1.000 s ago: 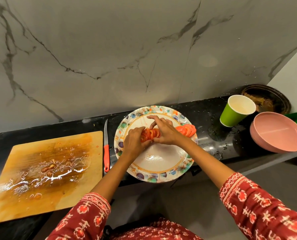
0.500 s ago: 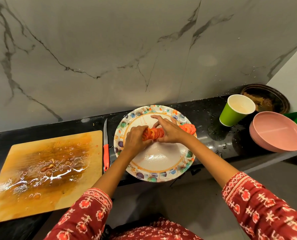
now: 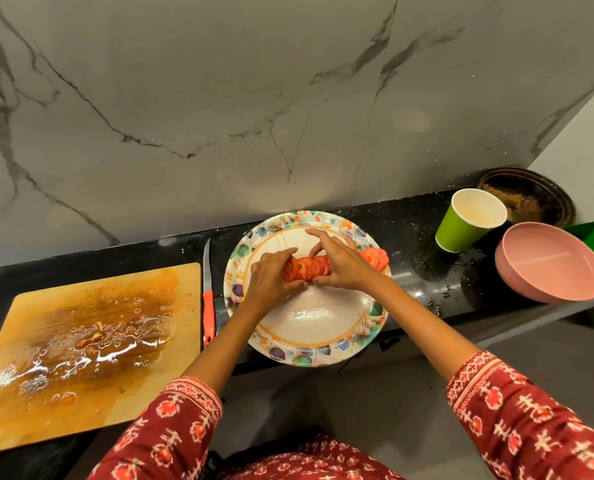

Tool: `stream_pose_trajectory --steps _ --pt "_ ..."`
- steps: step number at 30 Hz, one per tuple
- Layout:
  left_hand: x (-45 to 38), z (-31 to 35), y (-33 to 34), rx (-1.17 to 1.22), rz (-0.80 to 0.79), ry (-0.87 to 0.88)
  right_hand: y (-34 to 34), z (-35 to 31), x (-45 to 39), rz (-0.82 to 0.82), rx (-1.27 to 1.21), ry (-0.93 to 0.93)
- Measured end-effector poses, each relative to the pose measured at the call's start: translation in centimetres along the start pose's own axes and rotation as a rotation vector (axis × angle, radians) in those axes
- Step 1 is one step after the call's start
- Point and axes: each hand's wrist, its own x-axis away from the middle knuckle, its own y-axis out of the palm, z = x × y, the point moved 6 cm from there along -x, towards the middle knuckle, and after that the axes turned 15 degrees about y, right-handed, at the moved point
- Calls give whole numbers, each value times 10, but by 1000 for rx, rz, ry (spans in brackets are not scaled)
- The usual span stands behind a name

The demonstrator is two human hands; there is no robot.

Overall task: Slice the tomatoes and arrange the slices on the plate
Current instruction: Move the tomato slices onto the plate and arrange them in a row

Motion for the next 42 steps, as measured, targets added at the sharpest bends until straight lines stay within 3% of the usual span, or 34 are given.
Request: stream_pose_trajectory --steps 21,30,42 --pt "0 -4 -3 97 -32 -21 2 -3 -1 -19 -58 5" --pt "46 -38 -40 157 94 -169 0 -9 2 2 -127 -23" --pt "50 -37 -39 167 20 -38 34 -54 4 102 235 -119"
